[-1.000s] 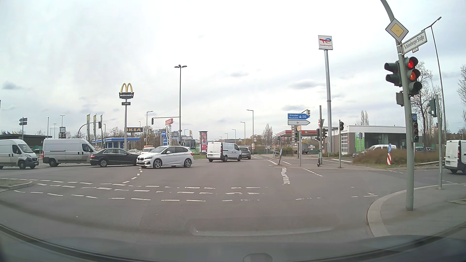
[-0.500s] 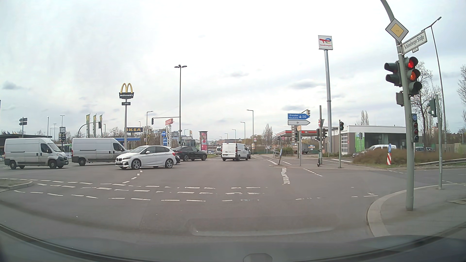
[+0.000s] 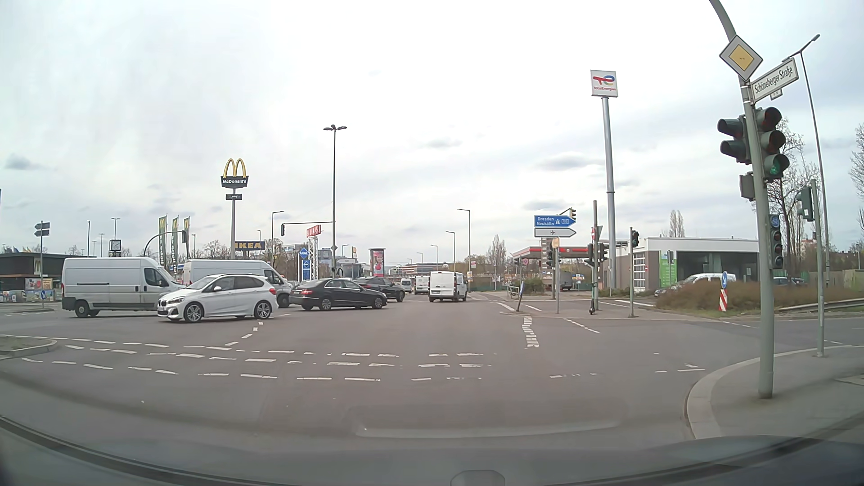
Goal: Follow the waypoints while adhering to traffic rules and regulations
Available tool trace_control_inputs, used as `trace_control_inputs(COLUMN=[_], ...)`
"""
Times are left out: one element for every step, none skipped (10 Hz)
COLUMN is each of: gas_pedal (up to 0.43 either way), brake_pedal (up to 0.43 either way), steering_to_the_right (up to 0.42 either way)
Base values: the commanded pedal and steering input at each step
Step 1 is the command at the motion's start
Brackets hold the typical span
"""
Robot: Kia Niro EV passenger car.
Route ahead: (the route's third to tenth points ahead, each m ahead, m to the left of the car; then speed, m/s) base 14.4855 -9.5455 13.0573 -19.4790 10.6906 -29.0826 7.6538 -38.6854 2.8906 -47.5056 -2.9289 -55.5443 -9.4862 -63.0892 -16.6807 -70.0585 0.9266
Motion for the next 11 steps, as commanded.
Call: trace_control_inputs(gas_pedal=[0.398, 0.398, 0.398, 0.398, 0.398, 0.378, 0.358, 0.319, 0.287, 0.28, 0.24], brake_pedal=[0.0, 0.0, 0.0, 0.0, 0.0, 0.0, 0.0, 0.0, 0.0, 0.0, 0.0], steering_to_the_right=[-0.017, -0.017, -0.017, -0.017, -0.017, -0.016, -0.015, -0.014, -0.01, -0.004, 0.008])
